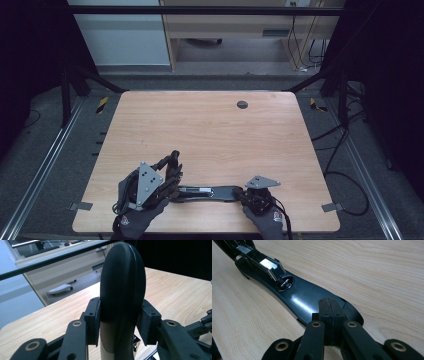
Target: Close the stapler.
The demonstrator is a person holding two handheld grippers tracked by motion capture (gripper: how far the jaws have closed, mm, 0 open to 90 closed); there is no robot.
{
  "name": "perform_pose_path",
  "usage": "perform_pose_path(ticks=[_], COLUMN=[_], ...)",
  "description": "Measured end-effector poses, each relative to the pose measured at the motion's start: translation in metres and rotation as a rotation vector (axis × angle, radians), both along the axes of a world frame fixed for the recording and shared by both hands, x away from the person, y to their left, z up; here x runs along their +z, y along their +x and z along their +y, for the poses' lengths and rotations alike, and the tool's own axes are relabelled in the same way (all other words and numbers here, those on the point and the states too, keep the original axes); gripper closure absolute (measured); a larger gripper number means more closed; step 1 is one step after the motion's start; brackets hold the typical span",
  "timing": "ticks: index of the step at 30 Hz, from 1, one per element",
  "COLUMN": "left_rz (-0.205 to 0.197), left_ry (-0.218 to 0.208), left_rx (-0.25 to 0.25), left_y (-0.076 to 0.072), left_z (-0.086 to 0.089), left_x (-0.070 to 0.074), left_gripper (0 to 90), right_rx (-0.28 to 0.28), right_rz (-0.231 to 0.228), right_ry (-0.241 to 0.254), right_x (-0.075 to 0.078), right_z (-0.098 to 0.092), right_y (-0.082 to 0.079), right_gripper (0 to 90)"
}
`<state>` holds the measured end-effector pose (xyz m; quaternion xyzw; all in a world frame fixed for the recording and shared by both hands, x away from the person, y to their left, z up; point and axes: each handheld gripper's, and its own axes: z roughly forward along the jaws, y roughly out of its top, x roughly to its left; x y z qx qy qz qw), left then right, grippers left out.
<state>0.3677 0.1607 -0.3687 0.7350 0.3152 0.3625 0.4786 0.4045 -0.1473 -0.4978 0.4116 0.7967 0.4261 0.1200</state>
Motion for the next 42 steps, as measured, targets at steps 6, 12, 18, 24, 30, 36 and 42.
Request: perform_pose_path(ticks=[6, 12, 18, 24, 30, 36, 42], left_rz=[-0.006, 0.000, -0.004, -0.003, -0.008, -0.013, -0.018], left_ry=[0.022, 0.030, 0.048, 0.060, 0.067, 0.098, 0.133], left_rx=[-0.007, -0.016, -0.023, -0.023, -0.030, -0.052, -0.066], left_y=[0.000, 0.002, 0.003, 0.004, 0.004, 0.005, 0.006], left_z=[-0.007, -0.013, -0.021, -0.027, -0.032, -0.042, -0.056], left_x=[-0.001, -0.001, -0.002, -0.003, -0.005, -0.008, -0.014], left_gripper=[57.3, 56.6, 56.1, 55.7, 55.3, 54.2, 53.0], right_rx=[-0.003, -0.003, -0.003, -0.004, -0.005, -0.004, -0.002], right_rz=[0.000, -0.001, 0.001, 0.001, 0.002, 0.000, 0.002], right_ry=[0.001, 0.002, 0.004, 0.006, 0.008, 0.007, 0.007], right_x=[0.000, 0.000, 0.000, 0.000, 0.000, 0.000, 0.000], right_z=[0.000, 0.000, 0.000, 0.000, 0.000, 0.000, 0.000], right_y=[0.000, 0.000, 0.000, 0.000, 0.000, 0.000, 0.000], right_gripper=[90.0, 90.0, 90.0, 90.0, 90.0, 90.0, 90.0])
